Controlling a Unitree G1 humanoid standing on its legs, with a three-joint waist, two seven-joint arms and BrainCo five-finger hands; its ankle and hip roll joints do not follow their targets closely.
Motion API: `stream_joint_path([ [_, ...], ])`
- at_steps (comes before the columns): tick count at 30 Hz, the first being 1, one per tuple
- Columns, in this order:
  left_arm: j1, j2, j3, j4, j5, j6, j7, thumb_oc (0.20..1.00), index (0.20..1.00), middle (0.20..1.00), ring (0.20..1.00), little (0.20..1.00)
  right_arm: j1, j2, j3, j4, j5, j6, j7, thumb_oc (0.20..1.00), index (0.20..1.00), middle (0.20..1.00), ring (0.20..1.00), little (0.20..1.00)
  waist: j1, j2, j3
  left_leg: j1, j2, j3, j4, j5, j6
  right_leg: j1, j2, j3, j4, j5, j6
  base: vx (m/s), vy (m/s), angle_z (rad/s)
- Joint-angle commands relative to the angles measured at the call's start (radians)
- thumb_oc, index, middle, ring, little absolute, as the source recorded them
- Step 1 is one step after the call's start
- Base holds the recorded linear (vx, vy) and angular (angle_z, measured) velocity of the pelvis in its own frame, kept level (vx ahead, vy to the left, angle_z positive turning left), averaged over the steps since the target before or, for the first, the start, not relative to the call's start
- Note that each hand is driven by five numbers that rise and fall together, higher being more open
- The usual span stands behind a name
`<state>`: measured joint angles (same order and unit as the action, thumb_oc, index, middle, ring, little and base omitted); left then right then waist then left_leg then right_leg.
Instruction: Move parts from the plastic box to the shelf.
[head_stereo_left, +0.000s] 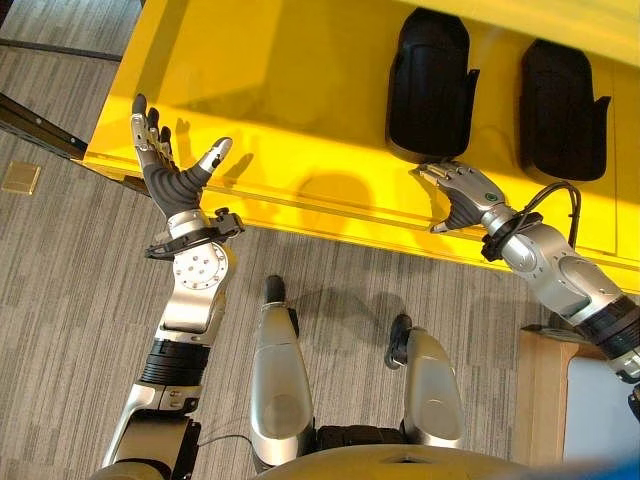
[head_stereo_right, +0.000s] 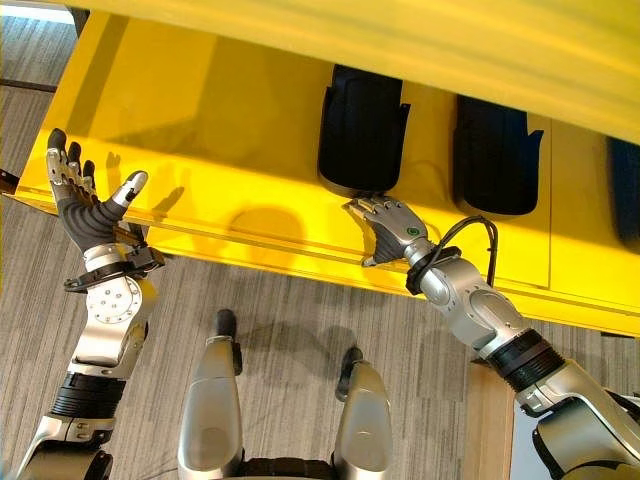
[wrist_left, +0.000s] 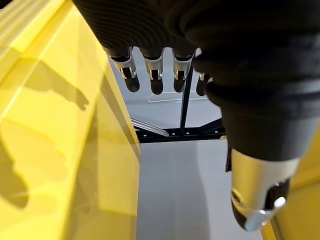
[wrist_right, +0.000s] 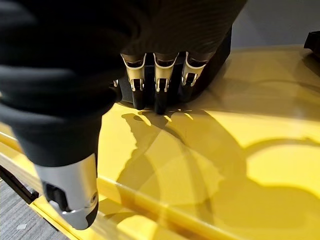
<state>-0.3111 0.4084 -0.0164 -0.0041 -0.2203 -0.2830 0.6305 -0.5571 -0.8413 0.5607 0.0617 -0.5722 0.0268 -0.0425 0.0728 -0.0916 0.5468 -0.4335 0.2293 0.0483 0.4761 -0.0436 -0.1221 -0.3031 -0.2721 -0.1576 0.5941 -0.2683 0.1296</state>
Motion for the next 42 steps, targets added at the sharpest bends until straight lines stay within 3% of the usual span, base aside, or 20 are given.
stream_joint_path([
  [1,0.026,0.006,-0.006,-0.088,0.010,-0.035,-0.013,1.000,1.000,1.000,1.000,1.000,-0.106,-0.026,-0.012,0.036,0.009,0.013,-0.024,1.000,1.000,1.000,1.000,1.000,0.000,0.022,-0.045,0.080,-0.093,0.084,-0.007,-0.125,0.117,0.001,0.119,-0.066,0.137,-0.082,-0.117,0.01,0.012,0.05],
  [22,0.017,0.010,-0.019,-0.105,-0.003,-0.035,-0.020,1.000,1.000,1.000,1.000,1.000,-0.154,0.012,-0.005,0.067,0.017,0.030,-0.040,1.000,1.000,1.000,1.000,1.000,0.008,0.036,-0.047,0.083,-0.100,0.090,-0.009,-0.128,0.122,0.013,0.101,-0.071,0.115,-0.071,-0.104,0.00,0.003,0.00],
  [33,0.044,0.014,-0.017,-0.123,-0.004,-0.058,-0.047,1.000,1.000,1.000,1.000,1.000,-0.016,-0.012,-0.028,-0.047,0.044,0.045,0.088,1.000,1.000,1.000,1.000,1.000,-0.024,0.035,-0.029,0.079,-0.095,0.103,-0.003,-0.135,0.128,-0.009,0.111,-0.043,0.139,-0.081,-0.108,-0.03,0.016,0.00],
  [38,0.047,0.034,0.022,-0.117,-0.024,-0.075,-0.001,1.000,1.000,1.000,1.000,1.000,0.155,-0.026,-0.075,-0.141,0.112,-0.007,0.166,1.000,1.000,1.000,1.000,1.000,-0.055,0.020,-0.032,0.084,-0.090,0.109,-0.017,-0.126,0.123,-0.007,0.128,-0.024,0.131,-0.082,-0.105,-0.04,-0.026,0.00],
  [42,0.056,0.045,0.035,-0.131,-0.025,-0.070,-0.014,1.000,1.000,1.000,1.000,1.000,0.237,-0.045,-0.112,-0.218,0.149,-0.009,0.207,1.000,1.000,1.000,1.000,1.000,-0.069,0.010,-0.033,0.085,-0.085,0.112,-0.022,-0.123,0.119,-0.004,0.138,-0.017,0.127,-0.083,-0.109,-0.06,-0.028,0.00],
])
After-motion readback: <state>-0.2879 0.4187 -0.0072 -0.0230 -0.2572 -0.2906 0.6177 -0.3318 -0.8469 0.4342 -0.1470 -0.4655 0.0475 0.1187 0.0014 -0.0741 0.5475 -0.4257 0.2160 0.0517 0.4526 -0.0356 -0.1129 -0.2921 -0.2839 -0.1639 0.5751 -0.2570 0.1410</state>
